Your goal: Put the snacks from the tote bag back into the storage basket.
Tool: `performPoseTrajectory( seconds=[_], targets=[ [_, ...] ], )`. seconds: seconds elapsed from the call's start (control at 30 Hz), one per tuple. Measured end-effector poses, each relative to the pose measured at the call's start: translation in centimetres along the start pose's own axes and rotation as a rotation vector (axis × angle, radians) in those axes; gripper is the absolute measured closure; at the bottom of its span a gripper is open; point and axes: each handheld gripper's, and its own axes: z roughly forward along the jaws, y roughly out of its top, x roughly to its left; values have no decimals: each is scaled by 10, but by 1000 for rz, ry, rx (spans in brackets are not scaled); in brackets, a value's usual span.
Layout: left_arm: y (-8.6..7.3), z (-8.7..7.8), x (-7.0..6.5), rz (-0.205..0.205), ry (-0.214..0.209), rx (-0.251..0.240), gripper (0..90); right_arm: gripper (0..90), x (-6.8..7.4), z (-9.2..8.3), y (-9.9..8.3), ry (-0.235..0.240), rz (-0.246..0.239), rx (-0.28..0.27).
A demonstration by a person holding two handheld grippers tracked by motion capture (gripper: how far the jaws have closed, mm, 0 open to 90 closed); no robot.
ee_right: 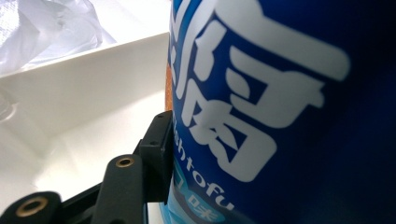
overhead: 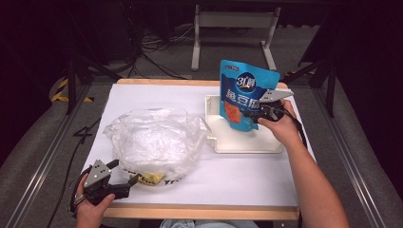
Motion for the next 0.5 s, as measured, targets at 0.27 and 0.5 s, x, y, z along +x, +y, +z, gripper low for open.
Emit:
performPoseTrajectory(
  seconds=[0.27,0.5],
  targets=[
    [0,-1,0,0,1,-2,113,504,0,6,-3,7,-6,4],
    [0,-1,0,-1,2,-3,113,491,-1,8,-6,13,9,-6]
  ],
)
